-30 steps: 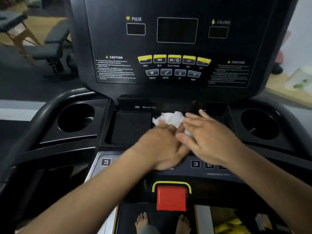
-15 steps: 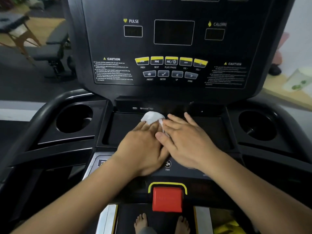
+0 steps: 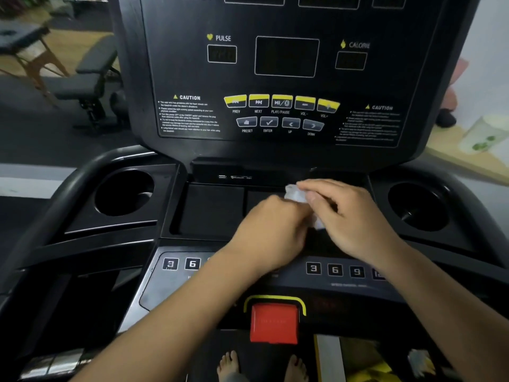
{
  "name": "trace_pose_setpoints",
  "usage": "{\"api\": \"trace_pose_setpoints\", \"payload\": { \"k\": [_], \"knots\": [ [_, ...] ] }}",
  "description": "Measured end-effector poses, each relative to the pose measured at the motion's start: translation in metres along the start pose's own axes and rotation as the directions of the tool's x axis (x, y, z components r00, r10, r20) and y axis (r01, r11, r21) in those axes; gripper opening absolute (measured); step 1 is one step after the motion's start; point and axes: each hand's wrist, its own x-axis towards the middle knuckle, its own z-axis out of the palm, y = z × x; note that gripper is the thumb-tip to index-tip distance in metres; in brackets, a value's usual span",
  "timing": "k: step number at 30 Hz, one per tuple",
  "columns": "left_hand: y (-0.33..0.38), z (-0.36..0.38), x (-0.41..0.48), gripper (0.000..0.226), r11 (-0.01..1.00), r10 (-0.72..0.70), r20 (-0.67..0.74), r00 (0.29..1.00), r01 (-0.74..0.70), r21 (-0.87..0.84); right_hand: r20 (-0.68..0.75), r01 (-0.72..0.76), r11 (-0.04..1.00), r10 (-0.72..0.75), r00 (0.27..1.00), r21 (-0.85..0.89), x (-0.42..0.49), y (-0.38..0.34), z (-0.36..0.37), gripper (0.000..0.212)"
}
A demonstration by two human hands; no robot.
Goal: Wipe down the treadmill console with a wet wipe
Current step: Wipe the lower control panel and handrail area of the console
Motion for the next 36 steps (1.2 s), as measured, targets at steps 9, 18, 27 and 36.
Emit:
{"api": "trace_pose_setpoints", "payload": {
  "k": [9,18,27,36],
  "knots": [
    [-0.027,-0.035,0.013,0.023,0.737,-0.469,-0.094,0.878,0.331,-0.589,0.009,-0.213,0.955,0.216,0.976,0.205,0.002,-0.002,-0.023,0.007],
    [-0.017,-0.013,0.002,0.033,0.906,-0.107,-0.161,0.981,0.163,0.390,-0.175,-0.171,0.837,0.092,0.980,-0.519,-0.014,0.008,-0.032,0.025],
    [-0.004,0.014,-0.010,0.069,0.991,-0.065,0.281,0.958,0.028,0.132,0.486,0.194,0.726,0.215,0.847,-0.660,-0.043,0.003,-0.023,0.113],
    [0.033,0.040,-0.005,0.059,0.993,0.087,0.332,0.939,-0.109,0.050,0.334,0.064,0.901,0.092,0.938,-0.429,-0.026,0.006,-0.028,0.086]
  ]
}}
